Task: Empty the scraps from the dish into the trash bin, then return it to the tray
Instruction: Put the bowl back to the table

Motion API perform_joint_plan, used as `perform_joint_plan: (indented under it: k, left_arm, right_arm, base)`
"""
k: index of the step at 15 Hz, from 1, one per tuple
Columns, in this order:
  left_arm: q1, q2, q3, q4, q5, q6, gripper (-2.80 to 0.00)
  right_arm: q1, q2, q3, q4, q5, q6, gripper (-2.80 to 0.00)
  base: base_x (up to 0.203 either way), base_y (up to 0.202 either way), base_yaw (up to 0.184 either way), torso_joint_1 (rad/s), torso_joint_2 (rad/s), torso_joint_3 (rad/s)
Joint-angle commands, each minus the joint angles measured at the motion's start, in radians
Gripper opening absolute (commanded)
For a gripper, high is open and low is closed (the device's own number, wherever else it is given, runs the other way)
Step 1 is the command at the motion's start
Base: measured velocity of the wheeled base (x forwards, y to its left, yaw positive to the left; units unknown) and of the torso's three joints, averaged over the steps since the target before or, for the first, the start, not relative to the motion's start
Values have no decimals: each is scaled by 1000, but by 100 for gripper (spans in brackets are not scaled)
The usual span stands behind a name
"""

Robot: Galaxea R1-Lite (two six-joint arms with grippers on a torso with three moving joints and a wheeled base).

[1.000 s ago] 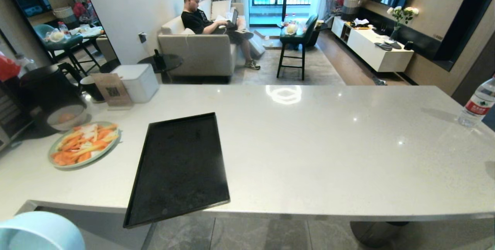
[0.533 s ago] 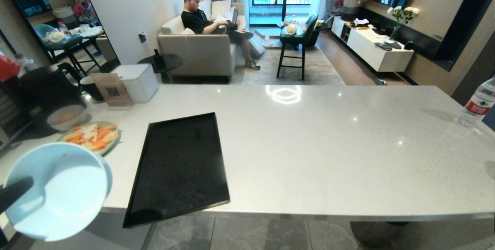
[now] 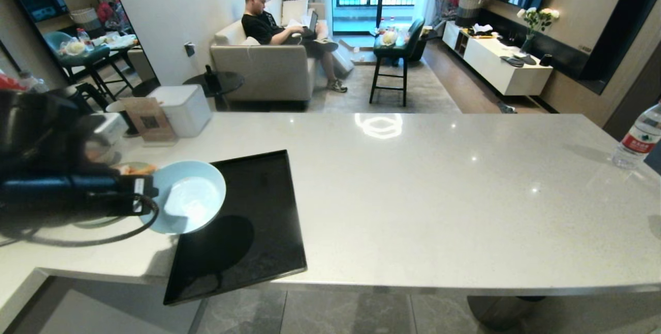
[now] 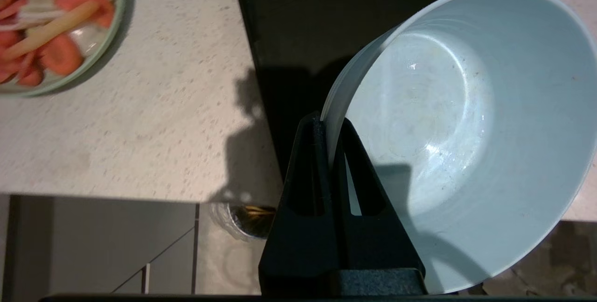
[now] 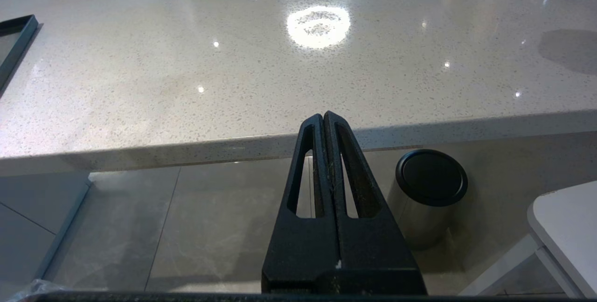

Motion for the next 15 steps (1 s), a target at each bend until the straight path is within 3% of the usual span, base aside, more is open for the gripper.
perform_joint_plan:
  k: [1, 4, 6, 15]
  left_arm:
    - [-25, 297, -158, 30, -2, -1, -280]
    - [-45, 472, -298, 102, -11, 0, -280]
    - [-46, 533, -327, 134, -58, -2, -280]
    - [-19, 576, -410, 240, -108, -4, -280]
  right_arm:
    - [0, 0, -1, 0, 0, 1, -280]
    - [0, 0, 1, -1, 0, 1, -280]
    - [0, 0, 0, -1, 0, 1, -280]
    - [0, 0, 1, -1, 0, 1, -280]
  base:
    - [0, 0, 0, 0, 0, 0]
    - [0, 0, 0, 0, 0, 0]
    - [0, 0, 0, 0, 0, 0]
    - [0, 0, 0, 0, 0, 0]
